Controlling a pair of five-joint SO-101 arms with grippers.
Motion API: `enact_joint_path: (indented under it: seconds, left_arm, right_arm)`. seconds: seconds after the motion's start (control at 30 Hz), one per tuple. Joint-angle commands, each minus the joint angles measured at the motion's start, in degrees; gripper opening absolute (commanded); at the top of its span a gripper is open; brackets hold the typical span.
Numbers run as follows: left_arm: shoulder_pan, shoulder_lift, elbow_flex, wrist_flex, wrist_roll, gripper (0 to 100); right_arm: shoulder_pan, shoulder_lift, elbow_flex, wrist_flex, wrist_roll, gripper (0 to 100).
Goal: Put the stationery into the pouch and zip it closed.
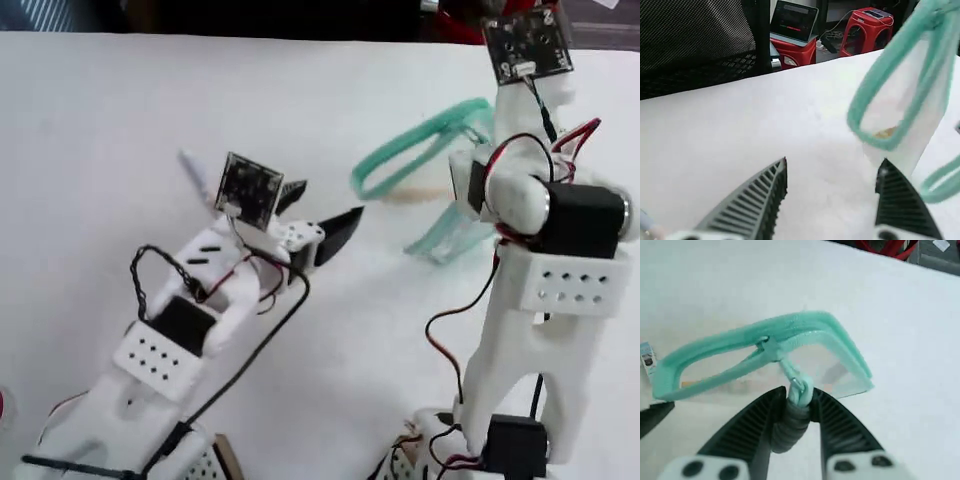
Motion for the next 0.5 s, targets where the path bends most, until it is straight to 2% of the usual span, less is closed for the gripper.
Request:
enact_joint_path:
  seconds: [0.0, 0.13, 0.3, 0.47]
  left_arm:
    - [-0.40, 1.36, -5.45, -1.14, 0.70, 29]
    - [1.54, 1.89, -7.74, -1.49, 0.70, 29]
    - [9.45, 7.52, -12.31, -1.58, 0.35, 29]
    - [8.40, 18.68, -19.96, -0.97, 0.70, 29]
  right_arm:
    - [1.27, -1.27, 3.78, -0.22, 2.29, 1.8]
    - [1.19, -1.27, 5.10, -1.36, 2.20, 1.8]
    - [1.45, -1.27, 5.19, -1.45, 2.20, 1.8]
    - [1.45, -1.19, 5.98, -1.54, 2.20, 1.8]
